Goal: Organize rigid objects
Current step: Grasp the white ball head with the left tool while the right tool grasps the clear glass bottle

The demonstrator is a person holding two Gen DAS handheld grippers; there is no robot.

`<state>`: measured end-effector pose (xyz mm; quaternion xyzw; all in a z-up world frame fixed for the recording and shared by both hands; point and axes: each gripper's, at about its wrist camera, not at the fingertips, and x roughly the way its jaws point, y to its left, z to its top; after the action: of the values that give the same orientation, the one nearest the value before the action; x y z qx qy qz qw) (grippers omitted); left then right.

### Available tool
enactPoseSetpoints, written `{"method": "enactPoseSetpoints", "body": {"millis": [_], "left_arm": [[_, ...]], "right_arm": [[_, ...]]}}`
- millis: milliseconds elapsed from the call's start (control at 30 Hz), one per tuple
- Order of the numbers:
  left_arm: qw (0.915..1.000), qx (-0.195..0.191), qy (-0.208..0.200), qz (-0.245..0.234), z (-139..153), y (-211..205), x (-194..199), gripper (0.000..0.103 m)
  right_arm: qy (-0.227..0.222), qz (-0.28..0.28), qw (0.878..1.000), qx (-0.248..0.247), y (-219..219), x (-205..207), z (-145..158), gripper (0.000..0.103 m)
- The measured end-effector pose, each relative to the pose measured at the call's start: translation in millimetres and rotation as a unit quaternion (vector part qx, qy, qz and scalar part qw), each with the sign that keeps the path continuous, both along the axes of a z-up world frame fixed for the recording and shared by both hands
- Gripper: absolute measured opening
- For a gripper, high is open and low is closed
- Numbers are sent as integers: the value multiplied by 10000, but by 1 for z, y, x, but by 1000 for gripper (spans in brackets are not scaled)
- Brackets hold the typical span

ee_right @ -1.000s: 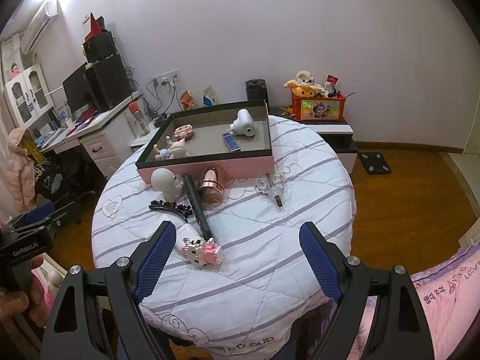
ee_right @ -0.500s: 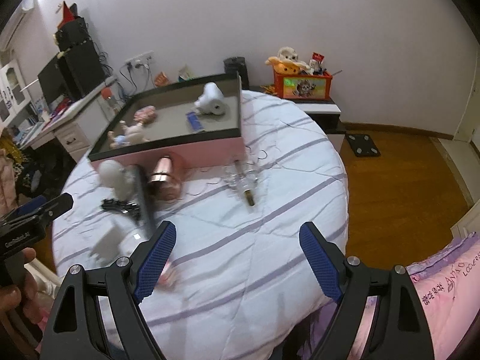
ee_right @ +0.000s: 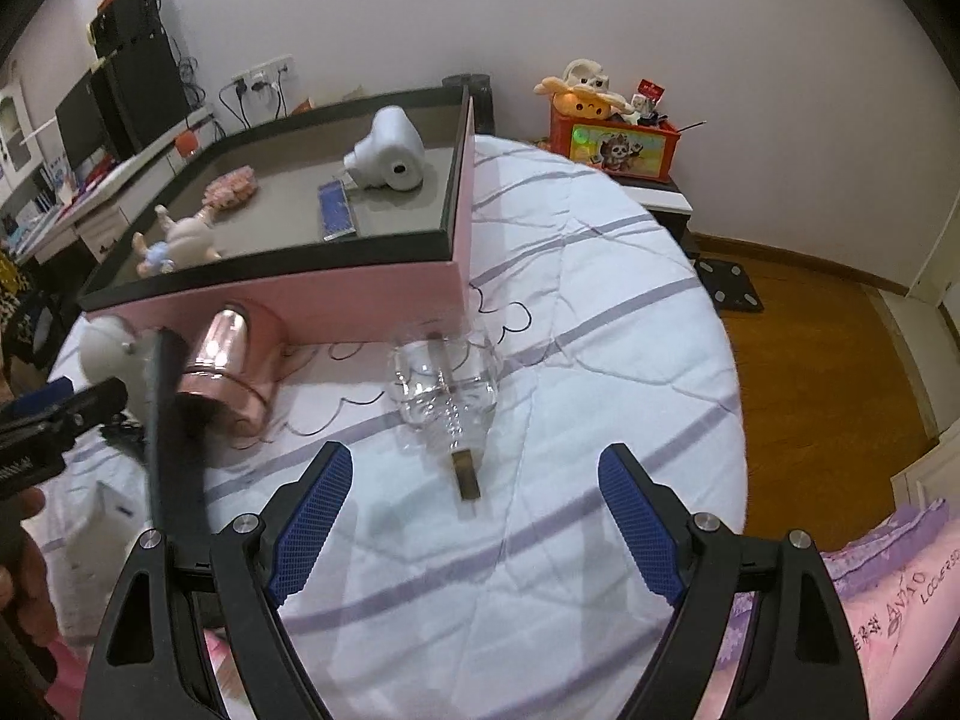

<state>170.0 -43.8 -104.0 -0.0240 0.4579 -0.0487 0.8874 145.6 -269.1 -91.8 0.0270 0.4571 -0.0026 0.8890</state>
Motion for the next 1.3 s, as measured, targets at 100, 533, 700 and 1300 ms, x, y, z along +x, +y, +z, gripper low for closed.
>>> {"method": "enactPoseSetpoints", "body": {"millis": [100,533,700,1300], "left_arm": [[10000,-1,-2,-6,-4,-2,8,103],[9982,-455,-21,-403,-17,-8,14,55],[9979,-481,-39,-443,-14,-2,9,55],[9976,-427,-444,-323,29,31,-42,55]], "right_arm": [[14,61,10000,-42,2,8,-6,86],[-39,283,9993,-245,9,35,-19,68],[-56,302,9993,-195,11,37,-15,50],[-241,237,9992,228,13,-13,15,50]]}}
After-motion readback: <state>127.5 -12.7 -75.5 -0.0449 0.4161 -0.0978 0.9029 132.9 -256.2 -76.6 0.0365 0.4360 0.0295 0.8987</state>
